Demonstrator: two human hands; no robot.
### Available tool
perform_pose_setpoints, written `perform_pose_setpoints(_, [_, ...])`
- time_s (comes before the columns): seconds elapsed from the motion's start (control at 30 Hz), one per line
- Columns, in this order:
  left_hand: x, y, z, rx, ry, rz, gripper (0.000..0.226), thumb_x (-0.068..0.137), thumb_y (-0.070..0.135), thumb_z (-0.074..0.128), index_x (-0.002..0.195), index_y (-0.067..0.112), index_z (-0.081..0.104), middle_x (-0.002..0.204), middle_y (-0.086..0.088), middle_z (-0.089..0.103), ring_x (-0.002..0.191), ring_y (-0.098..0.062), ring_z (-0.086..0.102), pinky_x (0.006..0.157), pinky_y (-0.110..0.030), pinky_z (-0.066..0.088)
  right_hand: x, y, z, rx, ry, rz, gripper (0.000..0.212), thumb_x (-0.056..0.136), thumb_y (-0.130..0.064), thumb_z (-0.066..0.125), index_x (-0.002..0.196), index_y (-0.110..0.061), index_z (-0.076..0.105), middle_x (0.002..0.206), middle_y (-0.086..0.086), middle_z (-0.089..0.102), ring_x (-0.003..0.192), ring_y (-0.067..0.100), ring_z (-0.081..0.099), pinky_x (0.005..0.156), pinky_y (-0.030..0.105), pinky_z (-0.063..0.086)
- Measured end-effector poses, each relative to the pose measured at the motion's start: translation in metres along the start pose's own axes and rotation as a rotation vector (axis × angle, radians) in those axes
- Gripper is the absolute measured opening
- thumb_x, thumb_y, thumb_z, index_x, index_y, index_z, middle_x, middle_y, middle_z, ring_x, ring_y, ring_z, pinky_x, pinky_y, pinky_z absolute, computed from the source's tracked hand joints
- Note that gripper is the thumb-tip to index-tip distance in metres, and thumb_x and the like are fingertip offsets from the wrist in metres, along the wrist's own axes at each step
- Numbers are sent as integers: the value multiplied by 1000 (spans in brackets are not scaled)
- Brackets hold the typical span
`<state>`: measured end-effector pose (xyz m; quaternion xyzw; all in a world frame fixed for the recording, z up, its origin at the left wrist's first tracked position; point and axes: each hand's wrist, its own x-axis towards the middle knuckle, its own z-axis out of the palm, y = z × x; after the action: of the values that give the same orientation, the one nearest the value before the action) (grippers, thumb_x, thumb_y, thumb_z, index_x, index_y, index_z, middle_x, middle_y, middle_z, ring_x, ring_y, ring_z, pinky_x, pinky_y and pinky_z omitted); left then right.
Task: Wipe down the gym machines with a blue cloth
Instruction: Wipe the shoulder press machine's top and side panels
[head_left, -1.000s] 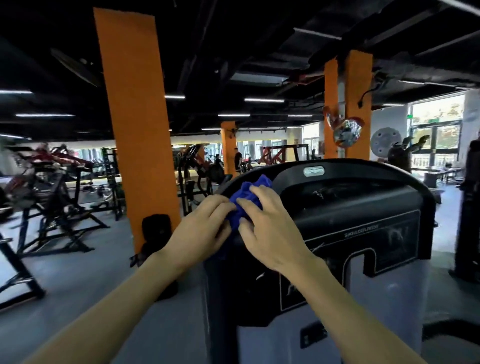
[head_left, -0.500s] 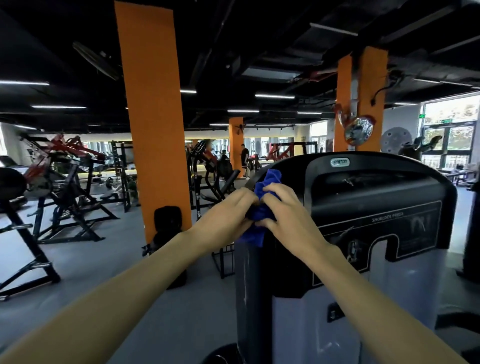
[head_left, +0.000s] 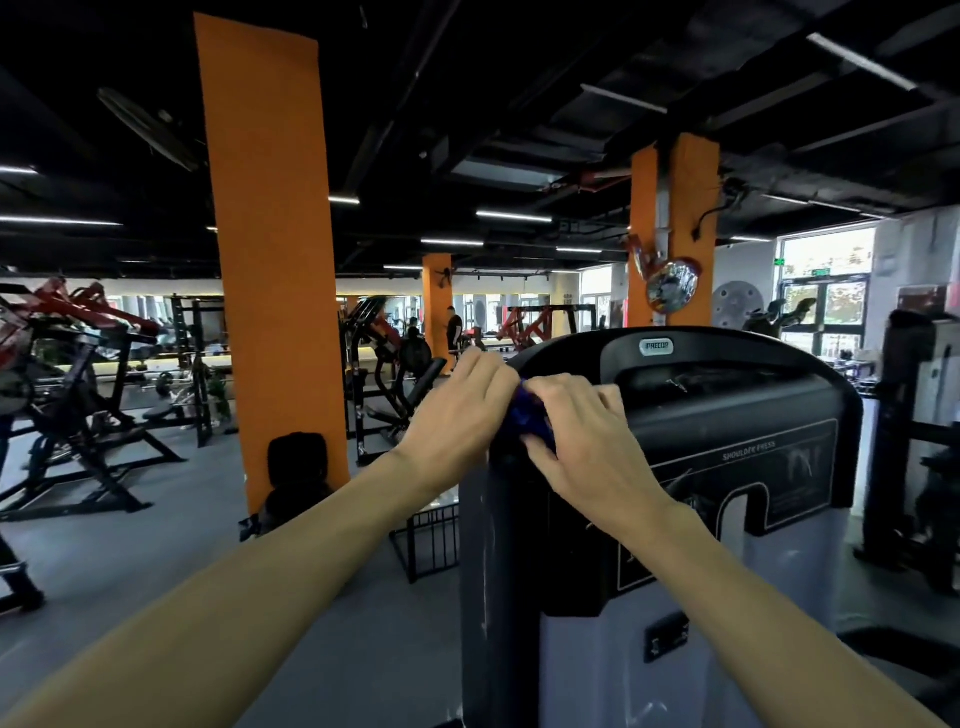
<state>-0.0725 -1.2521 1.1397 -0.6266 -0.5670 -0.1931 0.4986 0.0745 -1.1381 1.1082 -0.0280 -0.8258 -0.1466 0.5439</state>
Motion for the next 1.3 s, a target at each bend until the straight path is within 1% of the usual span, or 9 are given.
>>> perform_pose_setpoints(0.13, [-12,4,20,-105,-30,35,31,81,-18,55,108,-5,60,106,-19,57,97,-32,48,86,-40,49,-3,8,10,-126,-130,-22,57,87,0,63,143,0,51,111,11,55,95,28,52,83,42,51])
perform_pose_setpoints(0.3, [-46,-5,14,-221,-243,32,50,83,8,36,125,-4,60,130,-18,58,129,-30,47,123,-29,30,-12,3,5,-3,-244,32,51,92,-34,59,139,-11,59,117,3,47,104,21,46,77,37,56])
perform_pose_setpoints(0.43, [-56,-13,2,-213,-332,65,62,81,5,33,137,-2,58,143,-16,57,141,-25,41,126,-17,13,10,7,7,-65,-344,-53,33,92,-45,67,113,-21,59,165,-1,27,151,26,23,113,44,33])
perform_pose_setpoints(0.57, [-64,-17,-5,-195,-321,24,73,70,-19,53,140,0,56,146,-16,56,140,-24,42,122,-19,19,26,11,19,108,-518,-21,37,97,-38,67,120,-14,51,163,3,36,155,18,21,125,38,23])
perform_pose_setpoints(0.77, [-62,-15,-3,-152,-278,-9,60,78,-2,34,134,0,56,135,-16,58,126,-29,53,107,-39,48,-23,-9,38,84,-246,33,67,97,-19,68,155,-7,37,143,9,50,134,24,45,111,36,41])
perform_pose_setpoints(0.9, [-61,-6,7,-121,-316,34,60,85,6,32,141,-1,54,144,-16,55,135,-33,53,102,-47,52,-68,-12,45,-81,-80,22,57,90,4,55,146,-2,51,147,13,54,142,30,46,115,41,43])
perform_pose_setpoints(1.03, [-57,1,16,-120,-296,52,61,90,7,34,149,1,50,155,-15,49,144,-31,47,111,-48,48,-94,-16,45,-71,5,29,43,97,-1,44,135,-1,63,142,14,60,140,29,50,111,43,47])
perform_pose_setpoints(1.17, [-42,-3,23,-121,-286,133,61,94,2,43,155,0,41,164,-15,37,154,-28,33,126,-45,29,-82,4,32,98,187,337,38,98,6,48,133,2,62,148,15,52,144,27,42,123,41,31])
perform_pose_setpoints(1.3, [-25,-5,29,-50,-360,184,63,103,26,36,163,8,26,172,-9,21,159,-24,18,131,-41,14,-59,39,5,226,291,531,32,97,11,53,129,8,58,149,24,47,143,24,38,119,15,24])
